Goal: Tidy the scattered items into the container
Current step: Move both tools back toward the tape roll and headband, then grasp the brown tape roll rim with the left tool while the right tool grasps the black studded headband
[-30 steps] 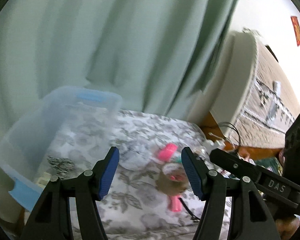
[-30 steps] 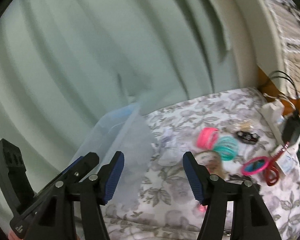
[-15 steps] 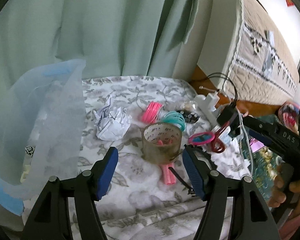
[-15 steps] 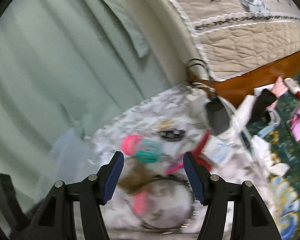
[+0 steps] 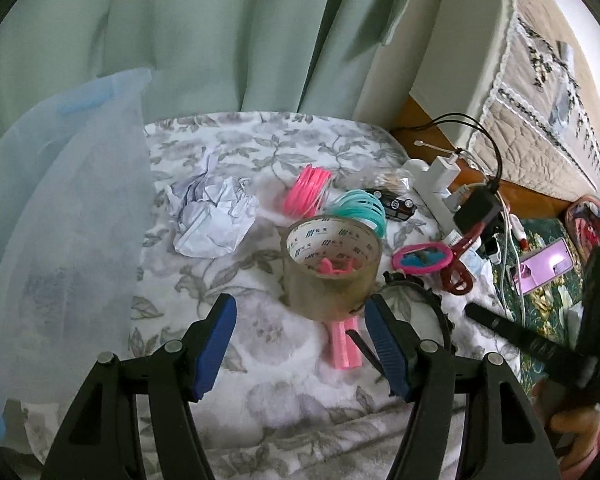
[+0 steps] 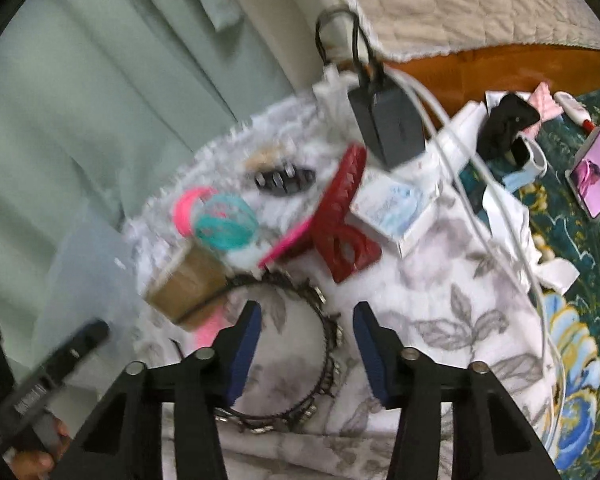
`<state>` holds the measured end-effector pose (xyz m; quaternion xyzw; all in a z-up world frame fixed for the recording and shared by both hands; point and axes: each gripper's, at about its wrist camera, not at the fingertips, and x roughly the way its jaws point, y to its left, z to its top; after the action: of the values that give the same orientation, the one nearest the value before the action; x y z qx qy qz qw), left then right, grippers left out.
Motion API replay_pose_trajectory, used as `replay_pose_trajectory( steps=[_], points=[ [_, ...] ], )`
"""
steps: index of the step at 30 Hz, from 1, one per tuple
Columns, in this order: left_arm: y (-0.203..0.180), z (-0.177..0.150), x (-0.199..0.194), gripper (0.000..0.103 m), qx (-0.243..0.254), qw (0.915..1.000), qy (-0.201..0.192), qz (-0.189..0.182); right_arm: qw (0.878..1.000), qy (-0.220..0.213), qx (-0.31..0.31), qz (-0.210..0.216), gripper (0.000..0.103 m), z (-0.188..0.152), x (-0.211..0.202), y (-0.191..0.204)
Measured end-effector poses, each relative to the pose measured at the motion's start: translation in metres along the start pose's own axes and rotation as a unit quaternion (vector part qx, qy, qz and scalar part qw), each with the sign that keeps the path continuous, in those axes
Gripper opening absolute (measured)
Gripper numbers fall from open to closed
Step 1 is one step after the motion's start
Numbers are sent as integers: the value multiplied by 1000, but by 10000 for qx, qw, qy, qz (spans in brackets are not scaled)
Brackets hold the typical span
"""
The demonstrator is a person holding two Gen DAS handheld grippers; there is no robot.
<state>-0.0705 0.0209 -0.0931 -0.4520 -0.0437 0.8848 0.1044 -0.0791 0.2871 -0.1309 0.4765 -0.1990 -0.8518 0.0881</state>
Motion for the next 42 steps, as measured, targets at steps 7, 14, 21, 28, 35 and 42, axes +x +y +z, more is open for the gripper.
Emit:
replay_pose_trajectory(
  steps=[7,14,21,28,35,42],
  points=[
    [-3,21,41,68,92,9990,434,13,9973,637,-137,-339,42,-11,36,0],
    [-3,44,76,67,-50,9978,664,-25,9941,726,-436,-673,38,-14,47,8],
    [-10,52,105,63,0,9955,947,105,9934,701,-448,-790,30,-9,48,6],
    [-11,48,119,52,-58,9944,1049,146,9923,665,-630,-838,28,-5,51,9],
    [-14,49,114,42,-58,9955,931,182,9916,649,-678,-894,25,-3,54,11],
    [-6,46,107,26,-328,9955,853,231,9933,592,-567,-817,20,0,54,11]
  ],
)
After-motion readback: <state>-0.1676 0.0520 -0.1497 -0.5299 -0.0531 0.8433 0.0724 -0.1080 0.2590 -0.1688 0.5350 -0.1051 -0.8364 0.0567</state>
